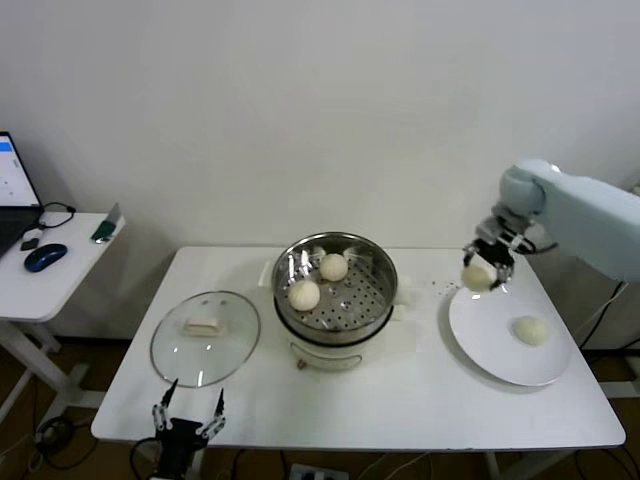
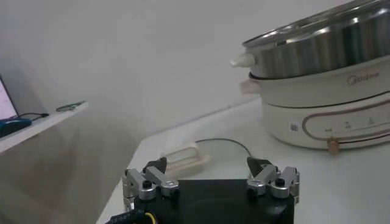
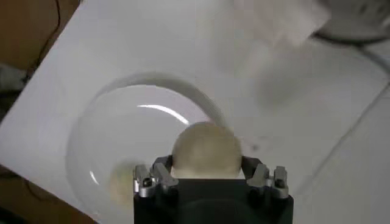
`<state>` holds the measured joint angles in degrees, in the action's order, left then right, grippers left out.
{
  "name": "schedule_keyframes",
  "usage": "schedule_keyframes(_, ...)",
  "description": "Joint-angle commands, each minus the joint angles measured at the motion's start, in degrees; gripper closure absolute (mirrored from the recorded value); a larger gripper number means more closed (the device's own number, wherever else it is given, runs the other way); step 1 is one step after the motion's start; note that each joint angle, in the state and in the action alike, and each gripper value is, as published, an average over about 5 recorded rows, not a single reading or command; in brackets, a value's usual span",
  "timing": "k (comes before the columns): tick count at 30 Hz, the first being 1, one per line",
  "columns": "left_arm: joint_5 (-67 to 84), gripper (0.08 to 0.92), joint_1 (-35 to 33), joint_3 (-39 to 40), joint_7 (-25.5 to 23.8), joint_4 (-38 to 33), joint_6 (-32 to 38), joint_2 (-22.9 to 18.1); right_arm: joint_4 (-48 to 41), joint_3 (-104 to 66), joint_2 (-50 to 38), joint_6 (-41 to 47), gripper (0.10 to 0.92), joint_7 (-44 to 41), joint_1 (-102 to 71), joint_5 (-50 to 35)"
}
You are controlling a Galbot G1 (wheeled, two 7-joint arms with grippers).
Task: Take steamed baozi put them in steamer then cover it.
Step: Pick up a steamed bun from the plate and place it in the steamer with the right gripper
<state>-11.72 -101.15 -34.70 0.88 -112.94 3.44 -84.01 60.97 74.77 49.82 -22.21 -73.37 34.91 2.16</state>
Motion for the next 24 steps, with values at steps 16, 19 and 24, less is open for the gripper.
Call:
schedule_keyframes(16, 0.65, 0.177, -1.13, -0.03, -0.91, -0.24, -0.27, 1.01, 10.75, 0.85, 28.35, -15.83, 0.296, 1.73, 0.68, 12.77)
schedule_keyframes(19, 1.09, 0.177, -1.19, -0.14, -0.93, -0.09, -0.21, 1.21, 11.43, 1.85, 28.94, -15.83, 0.298, 1.80, -0.88, 12.79)
schedule_keyframes(24, 1.88, 0.177, -0.99, -0.40, -0.94, 0.26, -0.24, 1.80, 12.21, 3.58, 28.95, -15.79, 0.296, 1.83, -2.69, 12.78)
